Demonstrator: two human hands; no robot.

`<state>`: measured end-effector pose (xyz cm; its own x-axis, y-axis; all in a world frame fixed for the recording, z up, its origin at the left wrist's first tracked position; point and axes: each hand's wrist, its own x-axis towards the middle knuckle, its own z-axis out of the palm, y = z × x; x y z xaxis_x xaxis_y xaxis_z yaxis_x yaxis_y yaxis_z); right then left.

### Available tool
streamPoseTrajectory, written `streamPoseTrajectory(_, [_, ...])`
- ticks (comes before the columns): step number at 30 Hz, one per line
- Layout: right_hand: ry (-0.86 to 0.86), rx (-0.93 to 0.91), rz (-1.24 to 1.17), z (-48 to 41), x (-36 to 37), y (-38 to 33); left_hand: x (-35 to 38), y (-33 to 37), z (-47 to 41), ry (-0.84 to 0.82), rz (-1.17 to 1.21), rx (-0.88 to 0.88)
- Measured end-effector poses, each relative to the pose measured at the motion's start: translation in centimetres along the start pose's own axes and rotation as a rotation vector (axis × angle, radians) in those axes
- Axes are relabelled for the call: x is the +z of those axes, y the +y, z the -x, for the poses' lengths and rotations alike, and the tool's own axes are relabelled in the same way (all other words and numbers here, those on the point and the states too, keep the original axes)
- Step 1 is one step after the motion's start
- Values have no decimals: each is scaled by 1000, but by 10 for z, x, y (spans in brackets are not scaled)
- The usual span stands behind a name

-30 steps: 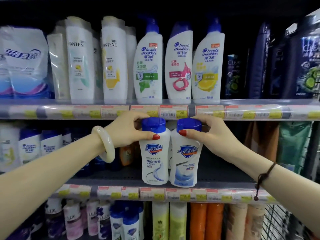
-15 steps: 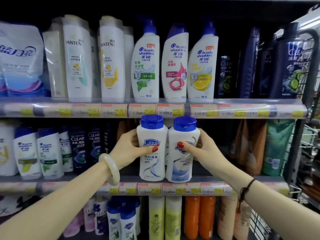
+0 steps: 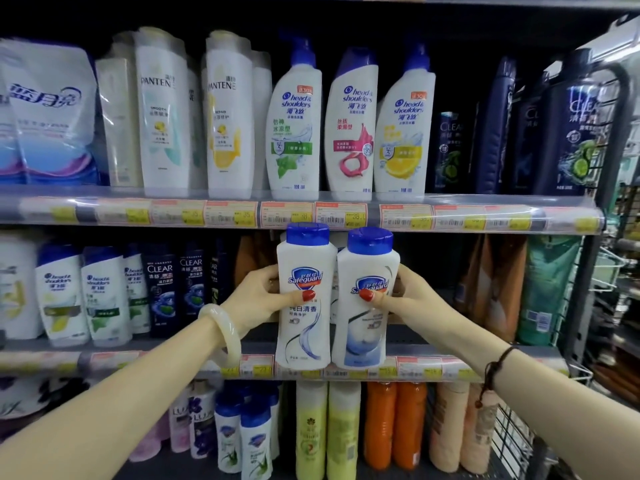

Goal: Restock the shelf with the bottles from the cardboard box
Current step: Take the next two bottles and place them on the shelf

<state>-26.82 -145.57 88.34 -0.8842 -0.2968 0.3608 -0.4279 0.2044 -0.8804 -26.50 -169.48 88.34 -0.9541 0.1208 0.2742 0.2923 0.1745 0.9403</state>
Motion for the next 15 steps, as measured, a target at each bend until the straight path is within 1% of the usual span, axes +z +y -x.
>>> streamPoseTrajectory(3, [-38, 99, -22, 4, -2, 8, -2, -2, 4, -46, -28, -54])
streamPoseTrajectory(6, [-39, 174, -15, 6, 4, 19, -2, -5, 3, -43, -24, -97])
streamPoseTrajectory(11, [38, 198, -123, -8, 11, 25, -2, -3, -10, -42, -9, -136])
streamPoseTrajectory(15, [59, 185, -186, -25, 7, 20, -4, -1, -21, -39, -6, -143])
